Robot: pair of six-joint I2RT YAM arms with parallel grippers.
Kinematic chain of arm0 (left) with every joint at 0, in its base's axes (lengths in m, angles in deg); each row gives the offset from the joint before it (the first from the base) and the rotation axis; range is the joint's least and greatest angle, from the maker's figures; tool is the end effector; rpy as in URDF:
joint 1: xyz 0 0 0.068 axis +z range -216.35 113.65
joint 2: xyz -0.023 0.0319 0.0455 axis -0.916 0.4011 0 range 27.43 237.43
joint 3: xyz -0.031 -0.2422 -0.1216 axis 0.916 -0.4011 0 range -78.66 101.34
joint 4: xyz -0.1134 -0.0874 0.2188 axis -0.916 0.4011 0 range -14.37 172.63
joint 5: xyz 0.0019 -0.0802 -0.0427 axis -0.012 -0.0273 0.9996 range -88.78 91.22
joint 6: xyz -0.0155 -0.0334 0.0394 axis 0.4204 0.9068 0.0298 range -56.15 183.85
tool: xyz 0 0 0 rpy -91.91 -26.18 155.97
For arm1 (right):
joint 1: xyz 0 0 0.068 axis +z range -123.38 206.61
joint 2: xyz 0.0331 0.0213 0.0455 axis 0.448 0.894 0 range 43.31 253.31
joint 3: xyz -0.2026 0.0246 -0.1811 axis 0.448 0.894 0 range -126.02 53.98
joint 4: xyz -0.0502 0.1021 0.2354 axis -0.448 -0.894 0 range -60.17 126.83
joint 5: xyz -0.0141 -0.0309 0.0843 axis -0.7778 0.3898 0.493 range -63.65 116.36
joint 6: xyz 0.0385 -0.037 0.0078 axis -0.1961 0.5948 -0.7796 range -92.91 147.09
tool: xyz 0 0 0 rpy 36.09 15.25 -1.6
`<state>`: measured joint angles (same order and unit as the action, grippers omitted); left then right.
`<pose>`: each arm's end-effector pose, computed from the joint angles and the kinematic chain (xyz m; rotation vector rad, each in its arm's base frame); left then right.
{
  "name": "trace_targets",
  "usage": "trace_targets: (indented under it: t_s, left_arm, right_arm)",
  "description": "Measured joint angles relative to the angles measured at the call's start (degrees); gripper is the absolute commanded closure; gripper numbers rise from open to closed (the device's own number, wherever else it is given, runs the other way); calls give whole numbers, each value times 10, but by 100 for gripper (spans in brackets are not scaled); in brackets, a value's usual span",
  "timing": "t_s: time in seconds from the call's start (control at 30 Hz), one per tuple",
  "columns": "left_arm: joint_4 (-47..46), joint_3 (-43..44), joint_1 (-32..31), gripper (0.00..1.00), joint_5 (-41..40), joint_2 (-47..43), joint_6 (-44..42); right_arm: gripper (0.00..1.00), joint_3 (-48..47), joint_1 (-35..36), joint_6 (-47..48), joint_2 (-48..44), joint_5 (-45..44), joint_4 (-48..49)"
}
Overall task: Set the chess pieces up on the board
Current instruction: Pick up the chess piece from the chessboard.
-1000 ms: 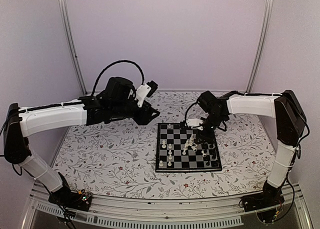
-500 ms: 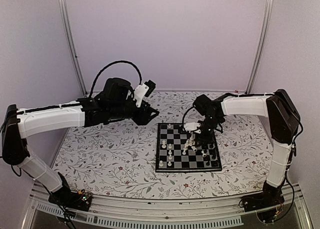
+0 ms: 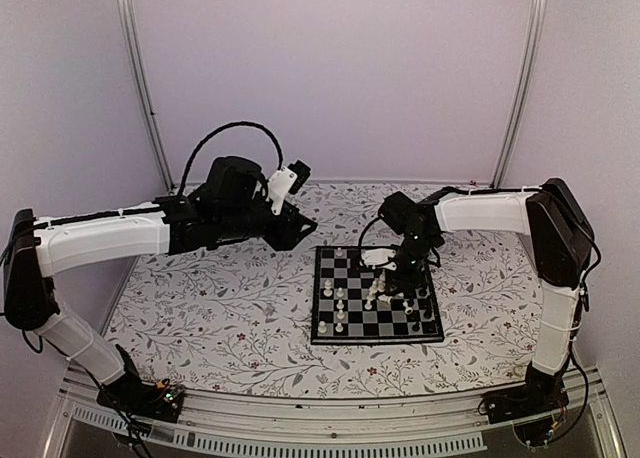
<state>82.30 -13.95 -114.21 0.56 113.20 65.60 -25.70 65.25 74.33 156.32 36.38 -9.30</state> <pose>0.2337 -0.2575 0.2937 0.8140 1.9319 -0.5201 0.2937 0.2426 0.1648 -2.0175 2.1333 0.2366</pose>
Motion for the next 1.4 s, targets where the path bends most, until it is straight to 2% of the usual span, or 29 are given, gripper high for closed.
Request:
trace_targets:
  t_s: [0.37, 0.53, 0.7, 1.17, 1.4]
  left_arm:
    - [0, 0, -2, 43, 8, 0, 0]
    - [0, 0, -3, 43, 13, 0, 0]
    - [0, 0, -5, 43, 14, 0, 0]
    - [0, 10, -5, 43, 16, 5, 0]
    - [1, 13, -6, 43, 17, 17, 0]
  right_arm:
    - [81, -6, 0, -17, -1, 23, -7]
    - [70, -14, 0, -25, -4, 38, -12]
    - [65, -16, 0, -32, -4, 43, -16]
    - [65, -49, -52, -36, -4, 57, -40]
    - [65, -43, -50, -31, -4, 58, -46]
